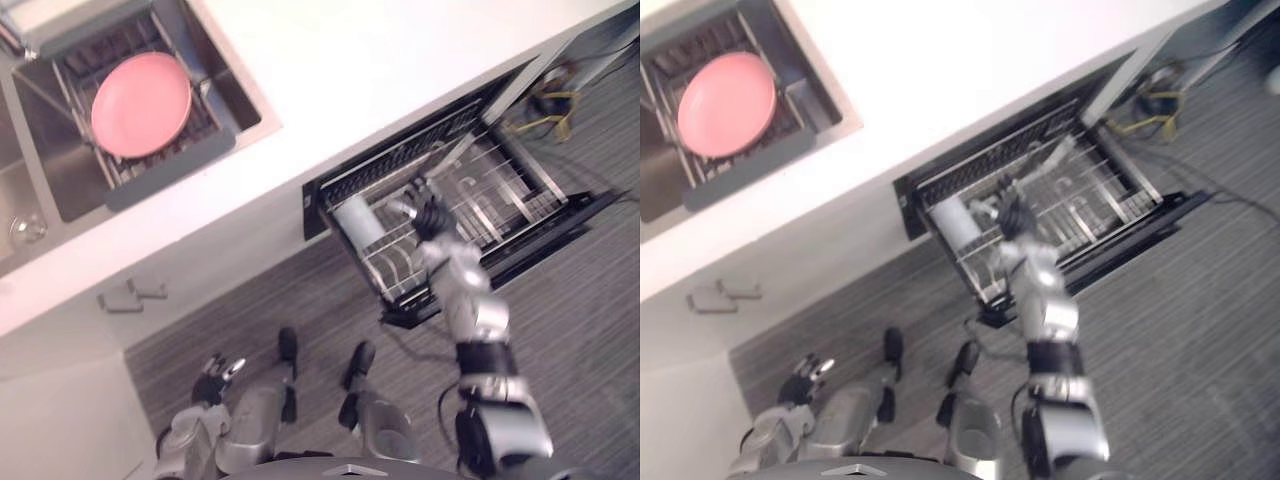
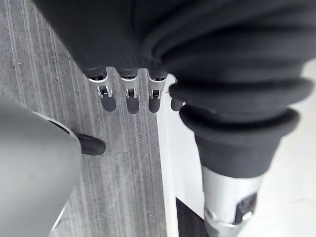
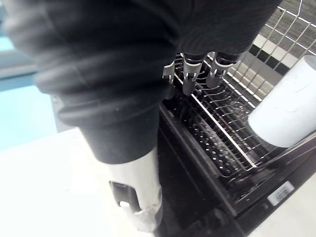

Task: Walk over to the sink, pick up the cup, carry it to the dishwasher, place the cup inside the dishwasher, then close the dishwasher door

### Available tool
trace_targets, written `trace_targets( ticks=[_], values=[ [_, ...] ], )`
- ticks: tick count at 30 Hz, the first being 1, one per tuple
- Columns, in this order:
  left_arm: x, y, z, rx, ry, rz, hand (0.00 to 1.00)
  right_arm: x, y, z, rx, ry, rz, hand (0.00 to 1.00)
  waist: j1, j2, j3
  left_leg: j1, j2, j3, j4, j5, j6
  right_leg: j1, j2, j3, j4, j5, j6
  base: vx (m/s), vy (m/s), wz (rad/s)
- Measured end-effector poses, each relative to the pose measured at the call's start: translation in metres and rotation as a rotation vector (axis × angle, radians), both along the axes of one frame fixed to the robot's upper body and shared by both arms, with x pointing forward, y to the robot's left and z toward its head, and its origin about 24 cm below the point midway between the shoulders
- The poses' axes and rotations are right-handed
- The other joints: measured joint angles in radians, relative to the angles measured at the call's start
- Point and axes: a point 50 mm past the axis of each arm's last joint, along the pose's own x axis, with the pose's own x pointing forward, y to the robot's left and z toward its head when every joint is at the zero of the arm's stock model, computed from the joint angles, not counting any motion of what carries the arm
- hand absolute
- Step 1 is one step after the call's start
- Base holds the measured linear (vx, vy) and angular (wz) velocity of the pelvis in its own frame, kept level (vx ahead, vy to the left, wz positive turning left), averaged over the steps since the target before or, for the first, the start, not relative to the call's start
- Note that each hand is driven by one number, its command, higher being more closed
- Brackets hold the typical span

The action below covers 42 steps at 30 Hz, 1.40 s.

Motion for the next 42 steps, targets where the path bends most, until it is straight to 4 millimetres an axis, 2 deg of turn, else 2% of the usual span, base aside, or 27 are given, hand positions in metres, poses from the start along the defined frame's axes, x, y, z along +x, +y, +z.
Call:
trace_targets(
  ticks=[2,5,7,11,12,13,14,15,16,17,20,22,24,25,26,27,28,29,30,31,33,35,36,38,39,42],
  values=[
    [-0.016,0.008,-0.006,-0.008,0.034,0.088,0.0,-0.016,0.007,0.003,0.05,-0.098,0.032,0.0,-0.013,-0.012,-0.039,0.035,0.003,0.007,0.012,-0.024,-0.003,0.036,0.002,0.003,0.001,-0.015,0.001,0.11,-0.023,-0.14],
    [-0.03,0.014,-0.011,-0.009,0.073,0.146,0.0,-0.021,0.013,0.021,0.055,-0.232,0.078,0.0,-0.013,-0.015,-0.06,0.051,0.011,0.006,0.059,-0.056,-0.004,0.076,0.006,0.0,0.0,-0.029,0.002,0.06,-0.022,0.01],
    [-0.057,0.016,-0.019,-0.014,0.155,0.192,0.0,-0.024,0.019,0.031,0.07,-0.31,0.116,0.0,-0.01,-0.015,-0.088,0.054,0.018,-0.015,0.105,-0.079,-0.006,0.109,0.011,-0.022,-0.001,-0.043,0.002,0.08,-0.049,0.23],
    [-0.084,0.017,-0.024,-0.002,0.23,0.27,0.0,-0.026,0.016,0.032,0.072,-0.333,0.101,0.0,0.016,-0.014,-0.109,0.054,0.021,-0.047,0.1,-0.068,-0.014,0.151,0.016,-0.102,0.005,-0.061,-0.001,0.02,-0.053,0.61],
    [-0.091,0.017,-0.026,-0.011,0.256,0.308,0.0,-0.029,0.012,0.03,0.068,-0.336,0.077,0.0,0.006,-0.012,-0.111,0.054,0.042,0.042,0.085,-0.1,-0.014,0.178,0.007,-0.167,0.005,-0.068,0.002,-0.05,0.012,1.49],
    [-0.098,0.017,-0.029,-0.023,0.285,0.329,0.0,-0.036,-0.001,0.03,0.055,-0.339,0.024,0.0,-0.008,-0.013,-0.119,0.052,0.084,0.207,0.109,-0.132,-0.022,0.208,-0.012,-0.255,0.005,-0.075,0.011,-0.02,0.06,1.86],
    [-0.1,0.015,-0.03,-0.023,0.298,0.323,0.0,-0.039,-0.007,0.031,0.041,-0.349,-0.002,0.0,-0.02,-0.007,-0.124,0.048,0.106,0.279,0.133,-0.135,-0.02,0.223,-0.022,-0.304,0.005,-0.08,0.017,0.03,0.08,2.03],
    [-0.106,0.011,-0.031,-0.029,0.321,0.312,0.0,-0.043,-0.019,0.032,0.011,-0.358,-0.046,0.0,-0.033,-0.003,-0.135,0.043,0.138,0.365,0.165,-0.13,-0.022,0.239,-0.033,-0.36,0.008,-0.084,0.032,0.05,0.152,1.83],
    [-0.115,0.005,-0.033,-0.035,0.354,0.287,0.0,-0.045,-0.033,0.037,-0.034,-0.37,-0.092,0.0,-0.038,0.028,-0.152,0.041,0.15,0.415,0.176,-0.087,-0.021,0.249,-0.047,-0.409,0.028,-0.098,0.058,0.06,0.276,1.5],
    [-0.128,0.002,-0.033,-0.028,0.388,0.287,0.0,-0.046,-0.039,0.042,-0.05,-0.395,-0.108,0.0,-0.016,0.036,-0.159,0.053,0.116,0.399,0.162,-0.088,-0.014,0.259,-0.076,-0.416,0.041,-0.093,0.071,0.06,0.29,0.84],
    [-0.145,0.005,-0.033,-0.006,0.435,0.289,0.0,-0.047,-0.033,0.048,-0.016,-0.439,-0.103,0.0,-0.017,0.012,-0.161,0.086,0.062,0.394,0.083,-0.061,0.01,0.268,-0.104,-0.424,0.035,-0.078,0.093,0.03,0.216,0.15],
    [-0.145,0.006,-0.033,0.004,0.439,0.281,0.0,-0.048,-0.032,0.049,-0.004,-0.458,-0.11,0.0,-0.023,0.001,-0.167,0.105,0.04,0.394,0.052,-0.055,0.016,0.271,-0.118,-0.423,0.039,-0.072,0.099,0.02,0.155,0.02],
    [-0.137,0.01,-0.033,0.036,0.43,0.252,0.0,-0.051,-0.033,0.048,0.024,-0.461,-0.125,0.0,-0.043,-0.007,-0.176,0.122,0.016,0.383,0.033,-0.07,0.015,0.27,-0.151,-0.427,0.089,-0.088,0.098,0.02,0.146,0.11],
    [-0.128,0.01,-0.033,0.049,0.419,0.214,0.0,-0.057,-0.034,0.05,0.023,-0.475,-0.129,0.0,-0.053,-0.002,-0.184,0.116,0.006,0.365,0.029,-0.083,0.02,0.237,-0.187,-0.42,0.189,-0.125,0.076,0.02,0.137,0.21],
    [-0.123,0.008,-0.033,0.064,0.421,0.168,0.0,-0.063,-0.036,0.053,0.017,-0.492,-0.141,0.0,-0.068,0.001,-0.187,0.108,0.003,0.339,0.023,-0.089,0.029,0.182,-0.224,-0.375,0.325,-0.147,0.008,0.03,0.145,0.28],
    [-0.119,0.008,-0.033,0.074,0.418,0.145,0.0,-0.066,-0.038,0.054,0.013,-0.499,-0.149,0.0,-0.076,0.008,-0.191,0.102,0.002,0.31,0.024,-0.09,0.031,0.146,-0.239,-0.329,0.398,-0.147,-0.028,0.07,0.145,0.46],
    [-0.108,0.01,-0.033,0.09,0.405,0.099,0.0,-0.071,-0.042,0.054,0.017,-0.502,-0.178,0.0,-0.097,0.02,-0.197,0.099,0.0,0.234,0.024,-0.082,0.053,0.079,-0.241,-0.196,0.516,-0.163,-0.042,0.08,0.096,0.58],
    [-0.103,0.013,-0.032,0.103,0.397,0.072,0.0,-0.073,-0.043,0.052,0.022,-0.492,-0.197,0.0,-0.107,0.015,-0.198,0.098,0.001,0.195,0.022,-0.075,0.054,0.063,-0.215,-0.126,0.54,-0.206,-0.021,0.1,0.057,1.06],
    [-0.092,0.019,-0.03,0.131,0.379,0.027,0.0,-0.078,-0.049,0.047,0.017,-0.465,-0.238,0.0,-0.129,-0.009,-0.198,0.099,0.002,0.124,0.02,-0.072,0.052,0.053,-0.156,-0.034,0.535,-0.274,0.011,0.1,-0.018,1.28],
    [-0.083,0.026,-0.028,0.156,0.362,-0.002,0.0,-0.085,-0.055,0.043,0.012,-0.443,-0.277,0.0,-0.132,-0.026,-0.202,0.101,-0.002,0.088,0.018,-0.065,0.041,0.048,-0.12,-0.001,0.504,-0.306,0.014,0.11,-0.044,1.21],
    [-0.081,0.033,-0.027,0.179,0.363,-0.024,0.0,-0.09,-0.057,0.047,0.013,-0.46,-0.304,0.0,-0.124,-0.062,-0.222,0.115,-0.018,0.07,0.017,-0.064,0.04,0.03,-0.104,-0.006,0.461,-0.308,0.007,0.17,-0.06,0.66],
    [-0.081,0.032,-0.027,0.182,0.361,-0.038,0.0,-0.092,-0.056,0.053,0.007,-0.493,-0.304,0.0,-0.122,-0.066,-0.225,0.135,-0.022,0.058,0.021,-0.066,0.038,0.021,-0.097,-0.023,0.412,-0.271,-0.015,0.18,-0.05,0.32],
    [-0.08,0.034,-0.026,0.182,0.349,-0.046,0.0,-0.093,-0.056,0.055,0.008,-0.507,-0.31,0.0,-0.115,-0.074,-0.23,0.139,-0.027,0.058,0.026,-0.073,0.032,0.014,-0.092,-0.021,0.351,-0.183,-0.029,0.08,-0.053,0.07],
    [-0.08,0.033,-0.026,0.179,0.342,-0.059,0.0,-0.094,-0.058,0.056,0.006,-0.515,-0.324,0.0,-0.114,-0.077,-0.243,0.139,-0.021,0.055,0.025,-0.083,0.017,0.038,-0.075,-0.017,0.301,-0.183,-0.02,0.08,-0.086,0.01],
    [-0.081,0.026,-0.027,0.222,0.339,-0.195,0.0,-0.095,-0.065,0.059,0.006,-0.53,-0.37,0.0,-0.128,-0.054,-0.287,0.175,0.014,0.079,-0.011,-0.075,-0.002,0.137,0.002,-0.001,0.095,-0.117,-0.001,0.03,-0.048,-0.01],
    [-0.081,0.026,-0.027,0.222,0.339,-0.195,0.0,-0.095,-0.065,0.059,0.006,-0.53,-0.37,0.0,-0.127,-0.054,-0.287,0.175,0.014,0.079,-0.011,-0.075,-0.002,0.137,0.002,-0.001,0.095,-0.117,-0.001,0.0,0.0,0.0]
  ],
)
